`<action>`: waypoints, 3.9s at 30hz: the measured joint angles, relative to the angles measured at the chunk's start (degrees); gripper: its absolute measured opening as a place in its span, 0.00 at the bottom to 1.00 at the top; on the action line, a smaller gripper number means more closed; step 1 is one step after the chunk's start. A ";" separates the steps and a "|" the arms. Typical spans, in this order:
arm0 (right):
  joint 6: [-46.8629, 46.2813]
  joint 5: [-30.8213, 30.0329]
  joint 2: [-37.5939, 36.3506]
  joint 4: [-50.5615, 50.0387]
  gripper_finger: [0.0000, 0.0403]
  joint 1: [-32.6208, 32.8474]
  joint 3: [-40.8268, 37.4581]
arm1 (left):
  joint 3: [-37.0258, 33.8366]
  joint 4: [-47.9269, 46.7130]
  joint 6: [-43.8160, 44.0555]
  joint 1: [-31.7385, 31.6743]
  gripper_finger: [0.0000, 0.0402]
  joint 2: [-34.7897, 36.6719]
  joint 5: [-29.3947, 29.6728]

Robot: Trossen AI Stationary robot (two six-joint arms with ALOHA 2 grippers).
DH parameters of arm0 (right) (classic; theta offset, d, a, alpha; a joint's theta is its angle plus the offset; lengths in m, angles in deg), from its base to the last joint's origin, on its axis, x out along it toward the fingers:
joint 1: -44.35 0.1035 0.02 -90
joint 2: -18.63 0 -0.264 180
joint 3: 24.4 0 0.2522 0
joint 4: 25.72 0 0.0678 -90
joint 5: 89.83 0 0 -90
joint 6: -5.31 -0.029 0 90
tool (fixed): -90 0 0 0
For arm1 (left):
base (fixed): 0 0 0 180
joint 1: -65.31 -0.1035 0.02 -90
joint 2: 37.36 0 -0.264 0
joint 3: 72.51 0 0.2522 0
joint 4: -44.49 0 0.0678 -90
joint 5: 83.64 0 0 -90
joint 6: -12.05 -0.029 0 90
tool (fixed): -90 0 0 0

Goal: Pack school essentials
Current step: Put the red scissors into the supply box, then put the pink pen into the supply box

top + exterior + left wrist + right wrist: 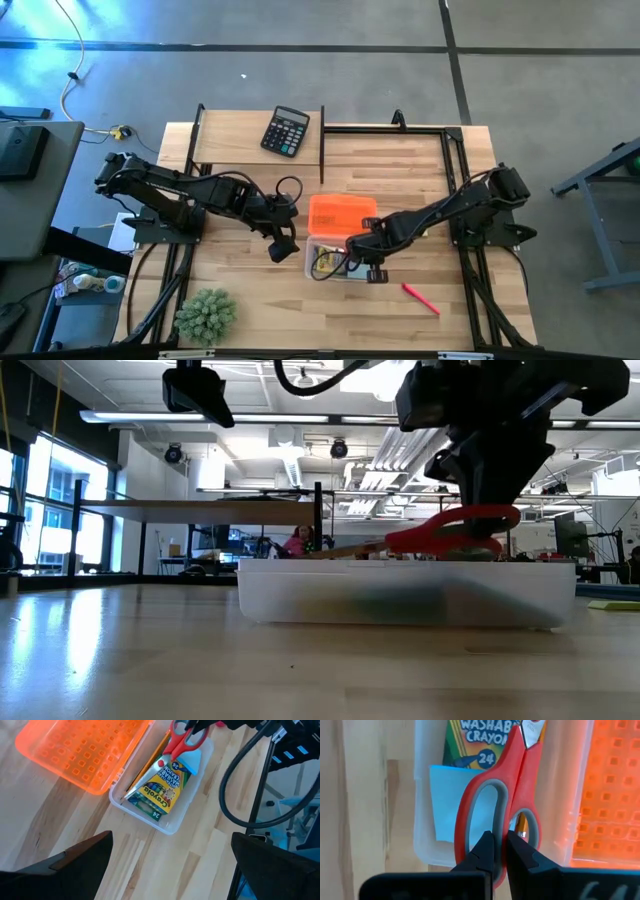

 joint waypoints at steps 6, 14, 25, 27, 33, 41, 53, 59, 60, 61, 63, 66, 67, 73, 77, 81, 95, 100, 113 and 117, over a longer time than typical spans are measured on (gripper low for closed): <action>-1.19 -1.00 0.00 -0.09 0.11 -0.22 0.00 | 0.01 0.00 0.00 0.00 0.98 0.01 0.00; -2.96 -0.85 -0.02 -0.09 0.31 -0.66 -0.01 | 0.00 0.00 -0.02 0.01 0.98 0.01 0.00; -7.35 1.20 -0.07 -3.74 0.35 -0.63 0.15 | 0.00 0.00 -0.02 0.00 0.98 0.01 0.00; -8.15 1.31 -0.07 -5.99 0.35 -0.63 1.21 | 0.01 0.00 -0.02 0.01 0.98 0.01 0.00; -8.57 1.31 -0.13 -9.26 0.35 -0.63 4.48 | 0.01 0.00 -0.04 0.00 0.98 0.01 0.00; -11.19 -1.22 -0.13 -16.13 0.35 -0.08 4.46 | -0.01 0.00 -1.07 0.02 0.98 0.01 -0.02; -15.23 -2.36 -0.11 -12.08 0.35 -0.10 0.55 | -0.01 0.00 -1.64 0.00 0.98 0.01 -0.02; -15.25 -0.37 -0.11 -8.30 0.35 -0.11 0.55 | 0.01 0.00 -2.58 0.00 0.98 0.01 -0.02; -15.26 -0.35 -0.11 -8.11 0.35 -0.11 0.55 | -0.01 0.00 -2.60 0.00 0.98 0.01 -0.02; -15.26 -0.24 -0.11 -7.94 0.35 -0.11 0.55 | 0.00 0.00 -2.60 0.00 0.98 0.01 -0.02; -15.70 -0.20 -0.11 -8.04 0.35 -0.16 0.55 | 0.01 0.00 -2.63 0.00 0.98 0.01 -0.02; -16.33 -0.19 -0.11 -10.60 0.35 -0.53 0.55 | -0.01 0.00 -3.49 0.00 0.98 0.01 -0.02; -16.33 -0.18 -0.11 -11.53 0.35 -0.64 0.55 | 0.00 0.01 -3.60 0.00 0.98 0.01 -0.02; -18.66 -0.20 -0.21 -14.64 0.35 -1.16 0.61 | 0.00 0.02 -3.64 -0.02 0.98 0.01 -0.02; -20.12 -0.48 -1.39 -15.46 0.35 -1.11 0.64 | -0.01 0.02 -4.45 -0.02 0.98 0.01 -0.04; -22.06 -4.07 -3.63 -18.41 0.35 -1.11 0.66 | -0.01 0.05 -5.72 -0.02 0.98 0.01 -0.22; -34.30 -14.99 -14.22 -26.79 0.35 -3.31 0.66 | 0.01 0.11 -10.51 -0.02 0.98 0.01 -0.22; -38.61 -9.44 -17.33 -27.13 0.35 -3.37 -0.46 | 0.00 0.09 -10.78 -0.02 0.98 0.01 -0.23; -54.11 1.96 -20.98 -16.09 0.35 5.36 -12.35 | 0.00 0.00 -11.65 0.00 0.98 0.01 -0.12; -60.01 3.70 -20.94 -14.76 0.35 8.75 -13.40 | 0.01 0.00 -11.65 0.00 0.98 0.01 -0.04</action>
